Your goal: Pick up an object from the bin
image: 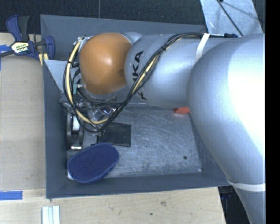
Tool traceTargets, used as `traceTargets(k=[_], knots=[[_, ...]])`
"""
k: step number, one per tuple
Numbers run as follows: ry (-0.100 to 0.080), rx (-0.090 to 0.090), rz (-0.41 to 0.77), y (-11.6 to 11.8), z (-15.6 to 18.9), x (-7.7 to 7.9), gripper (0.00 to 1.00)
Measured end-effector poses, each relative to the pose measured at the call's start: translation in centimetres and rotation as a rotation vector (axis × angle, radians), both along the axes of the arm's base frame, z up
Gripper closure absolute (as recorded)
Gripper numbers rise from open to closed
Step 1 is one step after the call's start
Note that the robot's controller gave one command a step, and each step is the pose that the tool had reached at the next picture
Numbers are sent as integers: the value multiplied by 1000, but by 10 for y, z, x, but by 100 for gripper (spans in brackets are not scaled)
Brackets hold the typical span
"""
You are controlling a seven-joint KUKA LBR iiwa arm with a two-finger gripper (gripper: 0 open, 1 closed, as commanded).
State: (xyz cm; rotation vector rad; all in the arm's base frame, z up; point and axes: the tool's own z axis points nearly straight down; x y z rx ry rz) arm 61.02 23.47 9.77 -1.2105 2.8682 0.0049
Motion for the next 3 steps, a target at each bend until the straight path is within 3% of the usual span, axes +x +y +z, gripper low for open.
traceTargets(k=[1, 2, 3], knots=[[-7, -4, 216, 1, -3, 6, 0], [-7, -12, 533, 2, -6, 7, 0], [-24, -16, 865, 6, -11, 6, 0]])
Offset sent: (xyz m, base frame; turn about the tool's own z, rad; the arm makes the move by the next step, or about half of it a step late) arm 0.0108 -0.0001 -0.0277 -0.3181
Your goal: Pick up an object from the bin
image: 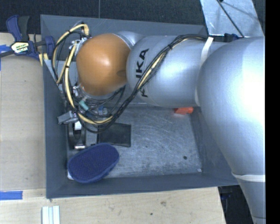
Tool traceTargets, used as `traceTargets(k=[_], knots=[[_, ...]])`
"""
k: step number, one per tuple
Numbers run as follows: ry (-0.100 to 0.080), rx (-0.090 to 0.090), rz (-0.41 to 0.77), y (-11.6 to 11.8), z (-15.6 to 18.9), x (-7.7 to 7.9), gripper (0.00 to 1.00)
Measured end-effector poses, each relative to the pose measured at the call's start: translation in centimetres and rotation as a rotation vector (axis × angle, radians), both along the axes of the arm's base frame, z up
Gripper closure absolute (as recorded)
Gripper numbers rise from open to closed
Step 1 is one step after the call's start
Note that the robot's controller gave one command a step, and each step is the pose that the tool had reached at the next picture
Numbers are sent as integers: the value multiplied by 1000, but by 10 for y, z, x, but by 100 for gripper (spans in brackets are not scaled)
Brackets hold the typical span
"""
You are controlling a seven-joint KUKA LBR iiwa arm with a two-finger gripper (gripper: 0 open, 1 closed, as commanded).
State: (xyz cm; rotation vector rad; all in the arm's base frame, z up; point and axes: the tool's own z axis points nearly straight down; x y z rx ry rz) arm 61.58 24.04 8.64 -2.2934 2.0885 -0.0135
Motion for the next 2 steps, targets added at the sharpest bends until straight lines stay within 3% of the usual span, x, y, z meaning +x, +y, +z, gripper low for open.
traceTargets(k=[1, 2], knots=[[2, 11, 1, 7, 4, -2, 100], [12, -5, 4, 2, 9, 0, 100]])
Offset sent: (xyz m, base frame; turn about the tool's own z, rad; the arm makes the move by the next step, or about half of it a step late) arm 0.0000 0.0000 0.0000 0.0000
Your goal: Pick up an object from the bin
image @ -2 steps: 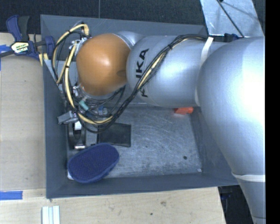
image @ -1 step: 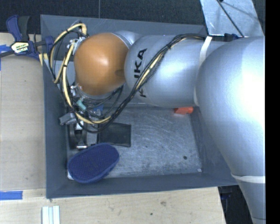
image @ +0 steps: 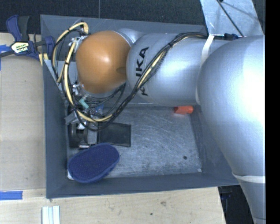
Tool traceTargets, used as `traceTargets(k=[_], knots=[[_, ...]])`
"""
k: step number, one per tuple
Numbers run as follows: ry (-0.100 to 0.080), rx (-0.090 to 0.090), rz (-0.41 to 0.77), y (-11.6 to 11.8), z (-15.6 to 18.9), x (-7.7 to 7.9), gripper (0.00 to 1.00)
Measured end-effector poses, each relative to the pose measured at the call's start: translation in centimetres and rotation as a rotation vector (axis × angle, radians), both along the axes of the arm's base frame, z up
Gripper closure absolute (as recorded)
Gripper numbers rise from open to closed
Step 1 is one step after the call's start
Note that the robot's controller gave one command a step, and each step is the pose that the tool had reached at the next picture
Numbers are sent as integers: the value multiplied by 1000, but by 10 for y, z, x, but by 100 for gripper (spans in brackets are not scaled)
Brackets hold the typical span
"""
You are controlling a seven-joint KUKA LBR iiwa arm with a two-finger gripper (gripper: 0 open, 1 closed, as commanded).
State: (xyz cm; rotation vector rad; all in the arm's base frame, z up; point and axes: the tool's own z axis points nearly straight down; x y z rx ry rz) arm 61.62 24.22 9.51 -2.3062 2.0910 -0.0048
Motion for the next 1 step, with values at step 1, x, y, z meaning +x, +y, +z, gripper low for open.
traceTargets(k=[1], knots=[[16, -20, 342, -9, 234, -17, 100]])
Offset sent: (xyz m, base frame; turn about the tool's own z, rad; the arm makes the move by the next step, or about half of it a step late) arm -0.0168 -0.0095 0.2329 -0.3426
